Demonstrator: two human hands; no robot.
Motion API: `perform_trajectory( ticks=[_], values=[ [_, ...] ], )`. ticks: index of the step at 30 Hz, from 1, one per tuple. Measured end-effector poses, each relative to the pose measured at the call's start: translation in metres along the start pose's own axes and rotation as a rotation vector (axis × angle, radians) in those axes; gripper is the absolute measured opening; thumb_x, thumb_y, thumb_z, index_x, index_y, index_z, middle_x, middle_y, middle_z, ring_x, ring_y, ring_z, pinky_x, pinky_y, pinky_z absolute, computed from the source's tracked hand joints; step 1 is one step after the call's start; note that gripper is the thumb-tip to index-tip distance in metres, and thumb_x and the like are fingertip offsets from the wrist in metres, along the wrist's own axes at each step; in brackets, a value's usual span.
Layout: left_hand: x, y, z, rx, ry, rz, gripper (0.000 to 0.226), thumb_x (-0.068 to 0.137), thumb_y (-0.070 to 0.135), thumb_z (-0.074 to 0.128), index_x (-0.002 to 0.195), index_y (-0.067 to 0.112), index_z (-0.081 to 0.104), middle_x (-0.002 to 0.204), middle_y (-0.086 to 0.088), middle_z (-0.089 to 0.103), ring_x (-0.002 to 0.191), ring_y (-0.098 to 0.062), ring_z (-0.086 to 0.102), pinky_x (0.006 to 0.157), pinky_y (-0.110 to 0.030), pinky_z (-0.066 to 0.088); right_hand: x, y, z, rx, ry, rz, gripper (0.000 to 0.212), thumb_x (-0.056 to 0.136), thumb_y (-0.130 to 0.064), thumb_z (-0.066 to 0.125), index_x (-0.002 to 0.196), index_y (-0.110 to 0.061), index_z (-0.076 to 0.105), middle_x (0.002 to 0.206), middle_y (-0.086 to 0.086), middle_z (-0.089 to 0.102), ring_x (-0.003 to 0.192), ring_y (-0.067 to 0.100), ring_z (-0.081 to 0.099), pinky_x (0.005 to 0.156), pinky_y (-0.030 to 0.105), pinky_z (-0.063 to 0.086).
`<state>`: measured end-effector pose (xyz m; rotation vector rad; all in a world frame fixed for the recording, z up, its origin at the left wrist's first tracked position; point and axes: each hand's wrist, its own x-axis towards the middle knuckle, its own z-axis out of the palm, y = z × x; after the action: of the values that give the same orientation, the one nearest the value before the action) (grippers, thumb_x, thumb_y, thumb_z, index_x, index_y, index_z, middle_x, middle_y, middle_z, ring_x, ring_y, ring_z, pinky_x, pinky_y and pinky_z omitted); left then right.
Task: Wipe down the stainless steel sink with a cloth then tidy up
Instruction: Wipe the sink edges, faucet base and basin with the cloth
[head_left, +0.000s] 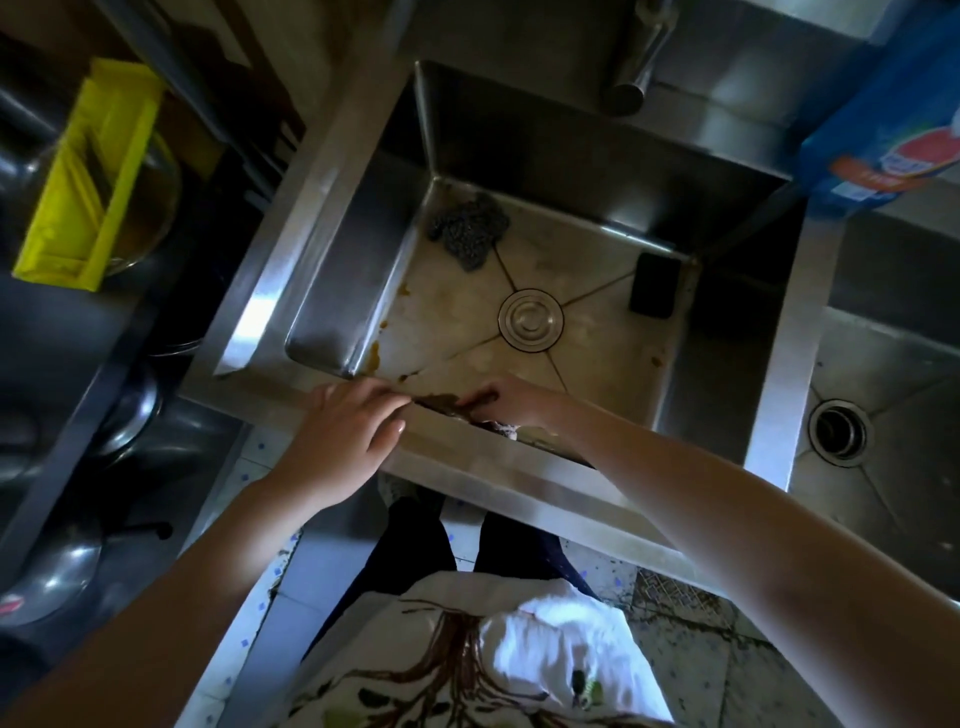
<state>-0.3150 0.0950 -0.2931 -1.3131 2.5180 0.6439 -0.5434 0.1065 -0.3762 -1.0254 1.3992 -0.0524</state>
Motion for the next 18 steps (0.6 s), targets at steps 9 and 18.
perform_trajectory(
  ticks=[9,18],
  values=[
    [0.020,0.019,0.006,-0.003,-0.042,0.104,0.040,0.092,0.037,0.035,0.118,0.024,0.062,0.115,0.006,0.059,0.106,-0.019,0.055,0.096,-0.038,0.028,-0.044,0.101,-0.023,-0.063,0.002,0.214,0.026,0.091,-0.015,0.060,0.116,-0.018,0.067,0.096,-0.005,0.068,0.080,0.013,0.060,0.079,0.026,0.046],
    [0.025,0.012,0.003,-0.027,-0.025,0.111,0.037,0.092,0.035,0.037,0.115,0.024,0.063,0.109,0.006,0.062,0.100,-0.018,0.059,0.097,-0.042,0.031,-0.043,0.105,-0.021,-0.135,0.023,0.270,0.025,0.093,-0.021,0.057,0.115,-0.020,0.067,0.120,0.001,0.064,0.111,0.022,0.058,0.095,0.029,0.041]
  ],
)
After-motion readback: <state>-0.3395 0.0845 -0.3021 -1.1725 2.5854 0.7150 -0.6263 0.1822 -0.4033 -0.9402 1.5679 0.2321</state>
